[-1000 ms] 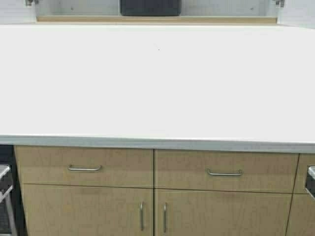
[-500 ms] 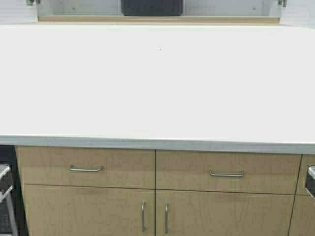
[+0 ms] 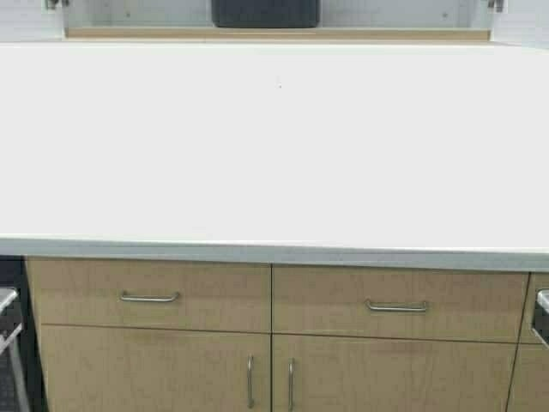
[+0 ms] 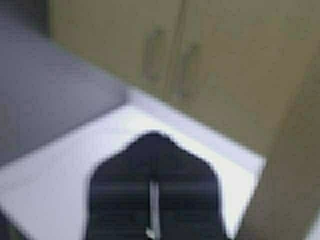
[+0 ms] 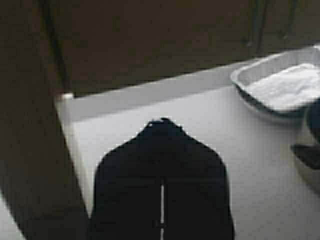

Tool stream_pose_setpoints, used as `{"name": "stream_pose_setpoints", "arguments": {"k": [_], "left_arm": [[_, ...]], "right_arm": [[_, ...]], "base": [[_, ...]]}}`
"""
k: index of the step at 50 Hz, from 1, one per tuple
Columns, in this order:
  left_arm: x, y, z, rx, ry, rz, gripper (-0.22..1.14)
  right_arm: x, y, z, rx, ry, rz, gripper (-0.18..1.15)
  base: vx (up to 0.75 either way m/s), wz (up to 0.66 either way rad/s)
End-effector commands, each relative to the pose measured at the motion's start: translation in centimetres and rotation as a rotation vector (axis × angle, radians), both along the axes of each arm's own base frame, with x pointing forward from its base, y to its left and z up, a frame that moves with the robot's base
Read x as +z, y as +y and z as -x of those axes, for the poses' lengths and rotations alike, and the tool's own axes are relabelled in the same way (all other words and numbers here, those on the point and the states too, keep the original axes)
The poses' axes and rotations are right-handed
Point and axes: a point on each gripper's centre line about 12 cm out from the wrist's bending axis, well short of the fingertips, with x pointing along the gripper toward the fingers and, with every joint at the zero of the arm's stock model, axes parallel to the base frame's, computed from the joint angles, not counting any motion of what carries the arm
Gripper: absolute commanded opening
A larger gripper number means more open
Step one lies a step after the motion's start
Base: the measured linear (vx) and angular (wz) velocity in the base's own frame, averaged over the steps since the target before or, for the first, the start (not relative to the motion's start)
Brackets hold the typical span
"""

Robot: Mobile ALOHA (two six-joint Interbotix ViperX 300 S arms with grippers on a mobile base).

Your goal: Open the cabinet, put the pot inside, then close it

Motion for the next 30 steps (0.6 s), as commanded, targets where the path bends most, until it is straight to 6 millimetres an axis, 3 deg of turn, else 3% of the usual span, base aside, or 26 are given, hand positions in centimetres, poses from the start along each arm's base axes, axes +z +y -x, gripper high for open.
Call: {"name": "stream_pose_setpoints", "arguments": {"k": [1, 12, 21, 24, 30], "left_arm": [[1.4, -3.0, -0.6, -0.068, -0.014, -0.002, 0.04], [1.7, -8.2, 0.0, -0.179, 0.013, 0.013, 0.04], [1.3, -15.9, 2.4, -0.338, 0.037, 0.011, 0.04], [0.6, -18.3, 3.9, -0.388, 0.050, -0.002, 0.04], [-0.9, -19.4, 6.7, -0.394, 0.060, -0.025, 0.04]], "right_arm": [[1.6, 1.9, -0.1, 0.054, -0.042, 0.010, 0.08], [2.6, 6.4, 0.3, 0.180, -0.065, 0.013, 0.08], [2.8, 11.1, 1.3, 0.320, -0.082, 0.012, 0.08], [2.5, 11.7, 1.8, 0.338, -0.080, 0.011, 0.08], [1.5, 11.7, 3.3, 0.339, -0.072, 0.001, 0.08]], "base": [[0.03, 0.00], [0.01, 0.01], [0.00, 0.03], [0.00, 0.03], [0.01, 0.02]]}}
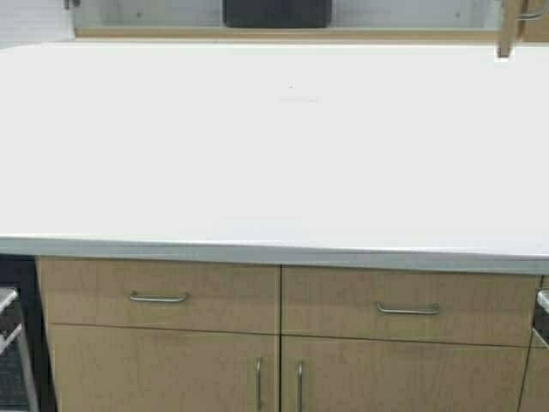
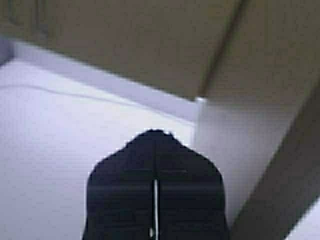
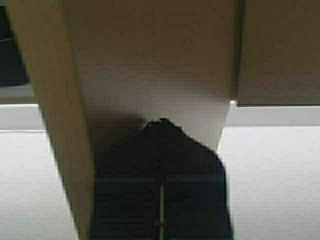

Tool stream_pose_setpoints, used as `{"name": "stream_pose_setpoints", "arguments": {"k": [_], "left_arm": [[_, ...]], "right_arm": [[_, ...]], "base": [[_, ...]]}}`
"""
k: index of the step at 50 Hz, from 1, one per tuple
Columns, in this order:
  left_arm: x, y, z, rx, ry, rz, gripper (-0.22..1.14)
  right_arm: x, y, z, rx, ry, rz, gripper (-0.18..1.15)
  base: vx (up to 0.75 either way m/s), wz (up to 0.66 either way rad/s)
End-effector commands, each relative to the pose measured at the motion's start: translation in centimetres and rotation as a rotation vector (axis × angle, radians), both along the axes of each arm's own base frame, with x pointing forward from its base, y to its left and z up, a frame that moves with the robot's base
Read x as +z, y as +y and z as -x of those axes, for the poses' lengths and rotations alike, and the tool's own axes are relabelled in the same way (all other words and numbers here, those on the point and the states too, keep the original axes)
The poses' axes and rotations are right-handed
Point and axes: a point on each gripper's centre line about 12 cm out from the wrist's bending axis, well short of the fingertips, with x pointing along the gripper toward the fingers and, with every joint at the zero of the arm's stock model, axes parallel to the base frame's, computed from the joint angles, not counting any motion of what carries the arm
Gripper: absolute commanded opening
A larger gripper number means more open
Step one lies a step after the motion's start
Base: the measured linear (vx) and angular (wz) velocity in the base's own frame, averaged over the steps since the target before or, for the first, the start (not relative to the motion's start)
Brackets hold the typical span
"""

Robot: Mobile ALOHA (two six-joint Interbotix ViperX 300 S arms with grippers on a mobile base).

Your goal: Open the cabinet, put the pot inside, then close it

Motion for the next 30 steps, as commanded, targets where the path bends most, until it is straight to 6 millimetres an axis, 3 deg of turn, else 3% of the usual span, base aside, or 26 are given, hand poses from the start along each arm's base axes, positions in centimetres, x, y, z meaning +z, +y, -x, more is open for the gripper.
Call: {"name": "stream_pose_setpoints", "arguments": {"k": [1, 9, 17, 26, 30], "left_arm": [[-0.1, -1.9, 3.6, -0.023, -0.031, -0.031, 0.04], [-1.5, -2.7, 6.6, -0.030, -0.021, -0.037, 0.04], [-1.3, -4.8, 7.8, -0.096, -0.036, -0.071, 0.04], [0.3, -8.5, 7.2, -0.229, -0.070, -0.147, 0.04], [0.8, -9.8, 7.0, -0.272, -0.079, -0.151, 0.04]], "right_arm": [[0.1, 0.1, 1.8, 0.002, -0.023, -0.009, 0.08], [-2.4, 0.4, 3.6, 0.014, 0.026, -0.008, 0.08], [-4.0, 0.6, 4.4, 0.021, 0.043, -0.013, 0.08], [-1.2, 0.9, 2.7, 0.028, -0.029, -0.013, 0.08], [0.1, 2.0, 1.4, 0.064, -0.033, -0.012, 0.08]], "base": [[0.01, 0.00], [0.02, -0.01], [0.04, 0.01], [0.06, 0.00], [0.09, 0.00]]}}
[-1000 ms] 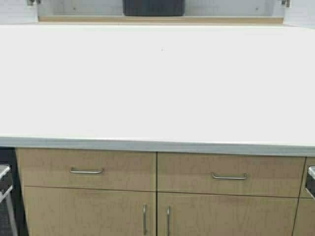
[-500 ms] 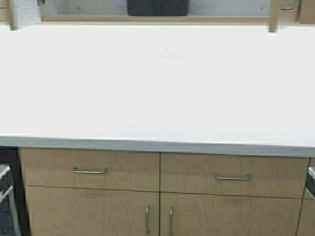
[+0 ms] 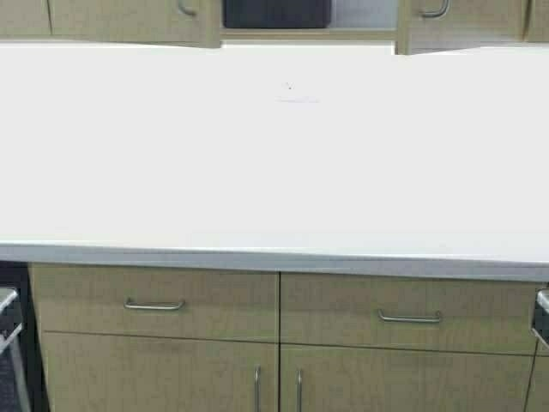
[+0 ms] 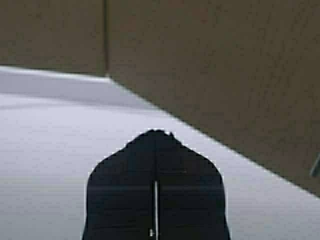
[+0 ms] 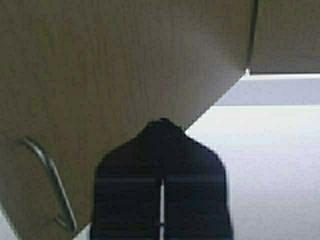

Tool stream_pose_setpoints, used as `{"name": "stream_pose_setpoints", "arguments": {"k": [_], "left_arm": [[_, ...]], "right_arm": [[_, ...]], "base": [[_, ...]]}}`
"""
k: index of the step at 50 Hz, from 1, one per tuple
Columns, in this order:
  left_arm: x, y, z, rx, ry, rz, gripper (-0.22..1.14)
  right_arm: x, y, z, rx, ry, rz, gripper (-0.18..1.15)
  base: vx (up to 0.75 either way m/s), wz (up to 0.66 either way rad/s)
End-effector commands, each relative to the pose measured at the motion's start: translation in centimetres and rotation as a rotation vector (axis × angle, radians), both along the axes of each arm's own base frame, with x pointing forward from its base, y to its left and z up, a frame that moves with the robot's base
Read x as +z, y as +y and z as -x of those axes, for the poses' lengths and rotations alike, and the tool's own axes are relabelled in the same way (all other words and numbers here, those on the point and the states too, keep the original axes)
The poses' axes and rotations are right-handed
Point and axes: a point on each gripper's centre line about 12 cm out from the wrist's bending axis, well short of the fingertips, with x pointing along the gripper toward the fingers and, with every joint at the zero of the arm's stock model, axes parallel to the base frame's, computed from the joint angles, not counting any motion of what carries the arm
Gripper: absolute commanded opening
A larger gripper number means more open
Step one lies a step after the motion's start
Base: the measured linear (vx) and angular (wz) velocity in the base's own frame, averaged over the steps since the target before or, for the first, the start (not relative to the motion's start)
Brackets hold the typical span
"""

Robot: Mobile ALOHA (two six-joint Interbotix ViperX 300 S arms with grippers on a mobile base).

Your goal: Open the cabinet, put the pot inside, then close it

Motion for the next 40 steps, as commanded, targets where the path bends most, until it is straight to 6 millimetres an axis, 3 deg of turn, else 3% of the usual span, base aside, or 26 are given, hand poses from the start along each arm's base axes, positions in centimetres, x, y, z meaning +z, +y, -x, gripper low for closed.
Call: {"name": "stream_pose_setpoints", "arguments": {"k": [1, 12, 24, 29, 40], "left_arm": [[2.1, -2.1, -0.2, -0.070, -0.048, -0.010, 0.04], [1.7, -4.0, 0.1, -0.133, -0.040, 0.000, 0.04], [1.4, -4.7, 0.6, -0.158, -0.034, 0.000, 0.04], [1.2, -4.8, 1.1, -0.164, -0.035, 0.002, 0.04], [0.6, -4.8, 1.4, -0.166, -0.025, -0.002, 0.04]], "right_arm": [[3.4, 1.6, -1.9, 0.053, -0.052, -0.002, 0.08], [4.8, 7.9, -6.3, 0.219, -0.035, -0.005, 0.08], [4.2, 14.3, -9.5, 0.355, 0.026, 0.008, 0.08], [3.4, 14.5, -8.8, 0.367, 0.066, 0.009, 0.08], [3.2, 14.3, -5.0, 0.401, 0.064, 0.008, 0.08]], "base": [[0.09, 0.00], [0.11, 0.00], [0.14, -0.03], [0.14, -0.01], [0.14, -0.03]]}}
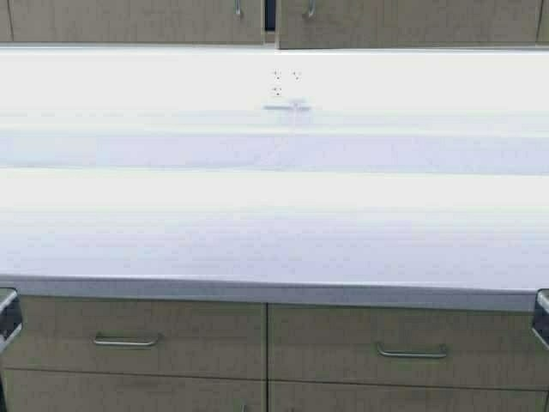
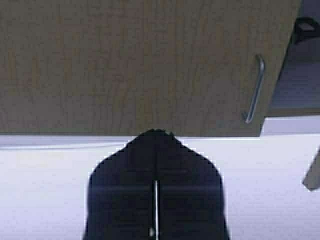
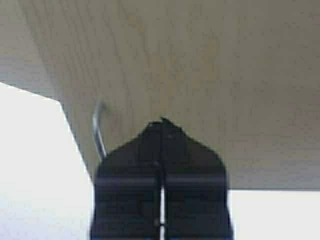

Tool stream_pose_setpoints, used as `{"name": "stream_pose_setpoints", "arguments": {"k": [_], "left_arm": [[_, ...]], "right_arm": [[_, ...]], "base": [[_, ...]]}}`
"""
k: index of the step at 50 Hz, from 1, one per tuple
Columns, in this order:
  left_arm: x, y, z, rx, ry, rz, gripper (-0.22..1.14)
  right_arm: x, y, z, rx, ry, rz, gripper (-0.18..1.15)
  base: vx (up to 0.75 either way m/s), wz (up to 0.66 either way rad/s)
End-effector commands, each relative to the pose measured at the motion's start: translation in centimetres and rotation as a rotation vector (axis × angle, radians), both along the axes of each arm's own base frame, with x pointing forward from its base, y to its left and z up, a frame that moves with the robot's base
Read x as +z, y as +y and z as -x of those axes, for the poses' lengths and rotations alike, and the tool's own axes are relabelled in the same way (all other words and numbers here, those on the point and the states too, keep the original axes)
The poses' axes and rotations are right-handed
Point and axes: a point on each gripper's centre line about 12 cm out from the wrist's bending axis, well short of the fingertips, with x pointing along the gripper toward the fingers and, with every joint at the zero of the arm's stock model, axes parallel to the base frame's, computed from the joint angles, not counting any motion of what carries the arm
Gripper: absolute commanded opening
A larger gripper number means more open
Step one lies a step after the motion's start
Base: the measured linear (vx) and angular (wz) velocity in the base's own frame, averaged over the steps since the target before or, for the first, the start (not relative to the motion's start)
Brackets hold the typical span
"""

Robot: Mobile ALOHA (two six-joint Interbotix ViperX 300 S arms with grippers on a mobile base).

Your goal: Open the cabinet, put the pot inside, then close it

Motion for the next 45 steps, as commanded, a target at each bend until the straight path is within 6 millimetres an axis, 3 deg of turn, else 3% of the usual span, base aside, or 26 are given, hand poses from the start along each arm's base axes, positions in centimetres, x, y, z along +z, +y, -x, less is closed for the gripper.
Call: {"name": "stream_pose_setpoints", "arguments": {"k": [1, 5, 13, 20, 24, 33, 45], "left_arm": [[0.3, 0.0, 0.2, -0.002, -0.011, -0.001, 0.04], [0.0, -0.8, -0.4, -0.024, 0.001, -0.003, 0.04], [0.6, -3.8, -3.5, -0.091, -0.001, -0.013, 0.04], [0.3, -7.7, -6.8, -0.171, 0.024, -0.019, 0.04], [0.3, -9.4, -7.7, -0.206, 0.031, -0.018, 0.04], [0.2, -12.2, -5.8, -0.289, 0.031, -0.018, 0.04], [-1.8, -10.4, -2.0, -0.268, 0.035, 0.021, 0.03]], "right_arm": [[1.4, 0.3, 3.2, 0.041, -0.037, -0.012, 0.08], [0.7, 0.1, 4.5, 0.051, -0.021, -0.006, 0.08], [-0.6, -0.6, 5.9, 0.050, 0.006, 0.004, 0.08], [-2.0, -0.9, 6.5, 0.051, 0.035, 0.018, 0.08], [-2.3, -1.0, 6.8, 0.051, 0.038, 0.024, 0.08], [-1.9, -1.3, 7.3, 0.052, 0.022, 0.022, 0.08], [-2.3, -1.4, 7.7, 0.053, 0.046, 0.028, 0.08]], "base": [[0.10, -0.01], [0.08, 0.04], [0.07, 0.08], [0.07, 0.05], [0.07, 0.08], [0.06, 0.01], [0.09, -0.04]]}}
